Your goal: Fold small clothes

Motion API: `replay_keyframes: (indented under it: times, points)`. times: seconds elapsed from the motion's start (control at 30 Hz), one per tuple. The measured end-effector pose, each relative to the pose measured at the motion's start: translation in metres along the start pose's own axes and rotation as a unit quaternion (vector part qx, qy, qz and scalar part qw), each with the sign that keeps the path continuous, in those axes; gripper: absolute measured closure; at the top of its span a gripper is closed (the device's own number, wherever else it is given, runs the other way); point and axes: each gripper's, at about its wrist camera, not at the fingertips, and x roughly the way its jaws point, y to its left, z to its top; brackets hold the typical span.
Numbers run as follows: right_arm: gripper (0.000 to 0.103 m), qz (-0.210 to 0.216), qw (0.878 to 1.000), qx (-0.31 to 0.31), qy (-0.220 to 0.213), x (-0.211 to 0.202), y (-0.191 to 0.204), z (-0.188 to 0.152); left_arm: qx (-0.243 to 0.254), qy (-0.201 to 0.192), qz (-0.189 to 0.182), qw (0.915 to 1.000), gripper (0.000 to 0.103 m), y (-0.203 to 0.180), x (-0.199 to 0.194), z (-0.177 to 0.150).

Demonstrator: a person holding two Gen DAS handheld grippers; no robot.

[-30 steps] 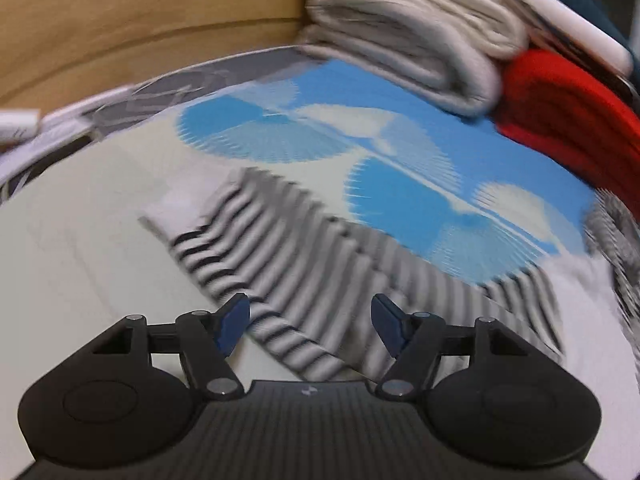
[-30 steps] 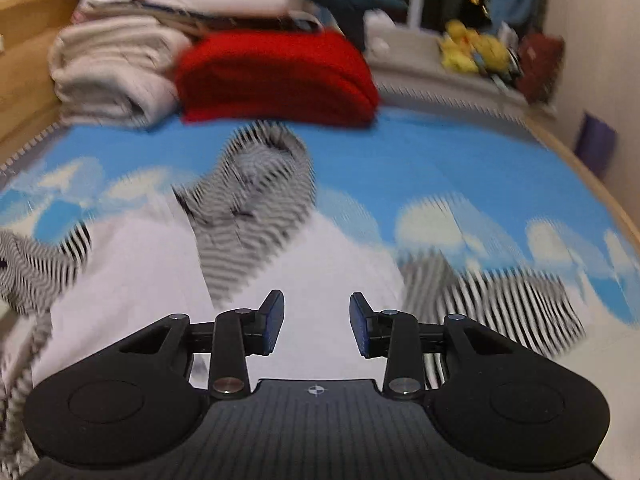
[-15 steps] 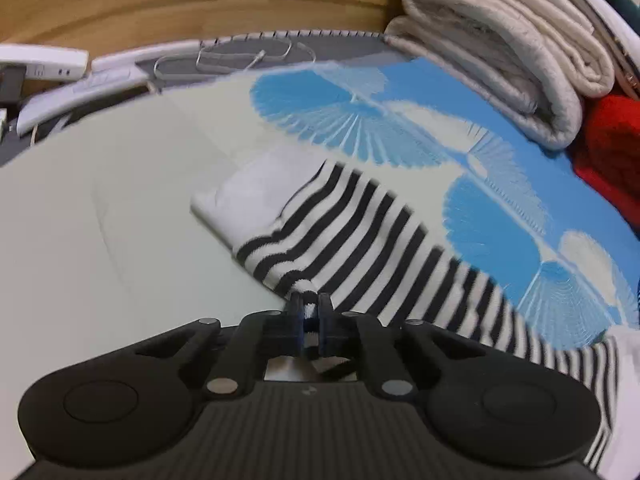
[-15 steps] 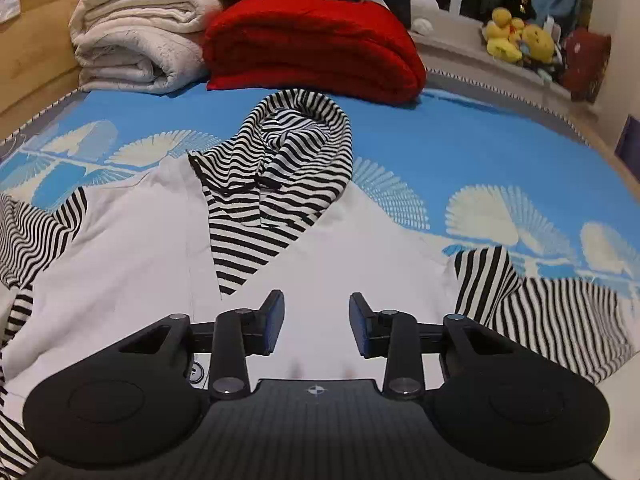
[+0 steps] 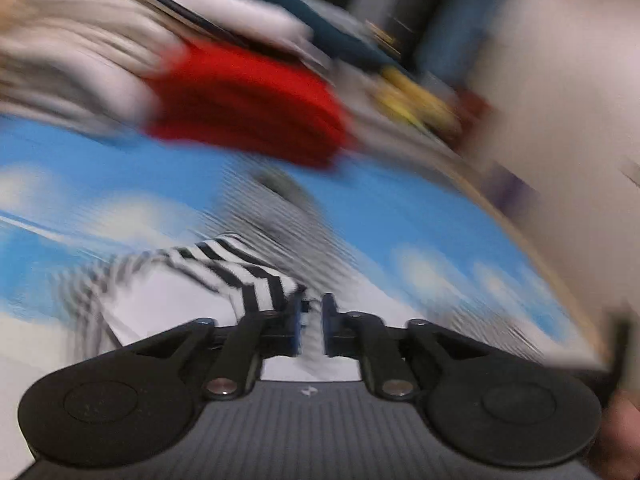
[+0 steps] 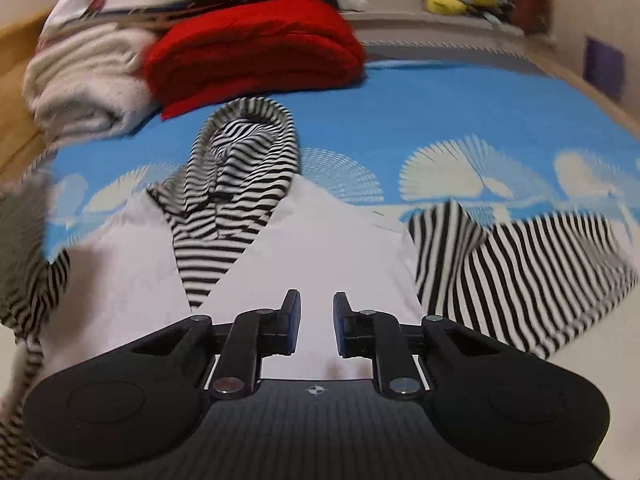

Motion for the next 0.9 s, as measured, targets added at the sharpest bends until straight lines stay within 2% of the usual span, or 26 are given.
replay_keyframes:
  times: [0.03,0.07,0.1,0.13,0.2,0.3,0.43,0.57,0.63,0.7,0.8,0.9]
  points:
    - [0.083,0.001,1.0,0.01,0.0,0.0,-0.004,0.0,0.016,-0.001,-0.001,0.9999,0.076,-0.01,0.005,-0.007]
    - [0.083,0.003,1.0,0.019,0.001,-0.001,-0.009,-0.001,0.021,-0.008,0.016,0.9996,0.063,-0.012,0.008,-0.014]
    - [0.081,0.004,1.0,0.026,0.003,0.0,-0.012,-0.002,0.008,-0.007,0.029,0.9995,0.057,-0.007,0.012,-0.019]
    - [0.08,0.004,0.999,0.034,0.005,0.0,-0.015,-0.003,-0.024,0.001,0.044,0.9988,0.057,0.005,0.017,-0.022]
    - [0.078,0.011,0.999,0.048,0.012,0.003,-0.019,-0.005,-0.095,0.017,0.094,0.9908,0.058,0.035,0.028,-0.025]
    - [0.078,0.024,0.998,0.045,0.025,0.015,-0.015,-0.007,-0.132,0.019,0.164,0.9774,0.058,0.068,0.038,-0.022]
    - [0.078,0.055,0.998,0.011,0.027,0.033,0.012,-0.007,-0.166,0.025,0.219,0.9613,0.058,0.099,0.04,-0.015]
    - [0.076,0.108,0.991,-0.075,0.025,0.05,0.069,-0.015,-0.208,0.054,0.25,0.9441,0.058,0.132,0.039,-0.015]
    - [0.07,0.128,0.982,-0.134,0.017,0.052,0.1,-0.023,-0.226,0.062,0.263,0.9358,0.058,0.144,0.036,-0.017]
    - [0.068,0.136,0.969,-0.208,0.001,0.053,0.133,-0.036,-0.238,0.06,0.273,0.9302,0.058,0.153,0.024,-0.016]
    - [0.066,0.126,0.944,-0.303,-0.019,0.057,0.172,-0.057,-0.243,0.051,0.282,0.9266,0.058,0.158,0.016,-0.015]
    - [0.061,0.086,0.933,-0.35,-0.027,0.07,0.192,-0.071,-0.241,0.047,0.284,0.9268,0.058,0.158,0.013,-0.012]
